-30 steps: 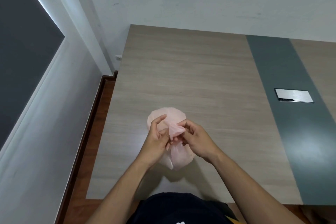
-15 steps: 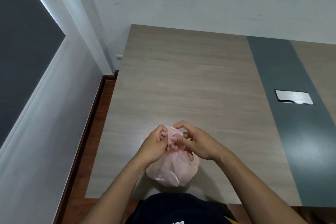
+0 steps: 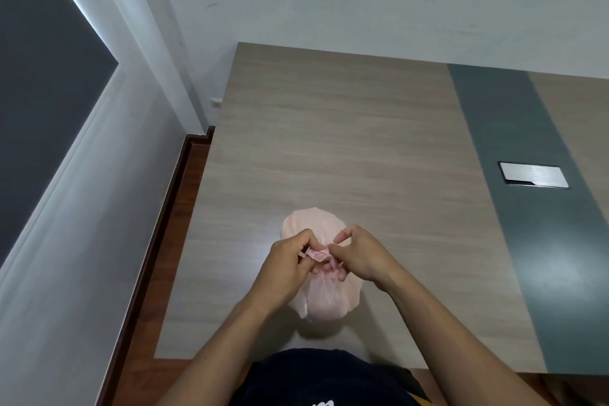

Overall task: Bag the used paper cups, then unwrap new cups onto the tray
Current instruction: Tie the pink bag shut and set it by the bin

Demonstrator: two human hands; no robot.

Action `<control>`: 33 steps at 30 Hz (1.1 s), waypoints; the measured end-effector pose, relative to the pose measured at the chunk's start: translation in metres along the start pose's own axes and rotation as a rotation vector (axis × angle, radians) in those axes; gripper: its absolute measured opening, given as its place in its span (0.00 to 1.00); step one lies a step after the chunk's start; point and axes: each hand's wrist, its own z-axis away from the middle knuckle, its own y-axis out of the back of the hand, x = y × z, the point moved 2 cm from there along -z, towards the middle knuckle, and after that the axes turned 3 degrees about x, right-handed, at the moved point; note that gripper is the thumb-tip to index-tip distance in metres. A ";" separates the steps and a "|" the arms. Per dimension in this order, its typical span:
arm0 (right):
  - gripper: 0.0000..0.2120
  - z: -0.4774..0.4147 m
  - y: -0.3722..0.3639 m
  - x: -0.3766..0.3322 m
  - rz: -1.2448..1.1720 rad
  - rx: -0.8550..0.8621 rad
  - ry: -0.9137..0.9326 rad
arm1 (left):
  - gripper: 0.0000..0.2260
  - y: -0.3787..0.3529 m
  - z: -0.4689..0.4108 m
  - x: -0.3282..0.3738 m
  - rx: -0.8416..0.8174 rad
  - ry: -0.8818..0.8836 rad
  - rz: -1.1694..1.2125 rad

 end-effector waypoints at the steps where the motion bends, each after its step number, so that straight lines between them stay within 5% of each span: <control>1: 0.09 -0.001 0.001 0.001 -0.006 0.002 -0.007 | 0.06 0.001 -0.001 0.000 0.006 -0.014 -0.034; 11: 0.33 -0.002 -0.006 -0.009 0.035 -0.041 0.151 | 0.11 0.001 -0.013 -0.007 0.197 0.027 -0.089; 19: 0.40 -0.005 -0.008 -0.007 0.132 -0.130 0.115 | 0.10 -0.009 -0.008 -0.010 0.195 0.027 -0.103; 24: 0.46 -0.004 -0.018 -0.001 0.050 -0.139 0.136 | 0.10 -0.010 -0.005 -0.015 0.206 0.183 -0.069; 29: 0.28 -0.002 -0.023 0.009 -0.029 -0.091 0.136 | 0.11 -0.004 -0.010 -0.030 0.164 0.408 0.057; 33: 0.20 -0.002 -0.026 0.014 0.008 -0.128 0.201 | 0.10 -0.002 -0.012 -0.035 0.159 0.411 0.154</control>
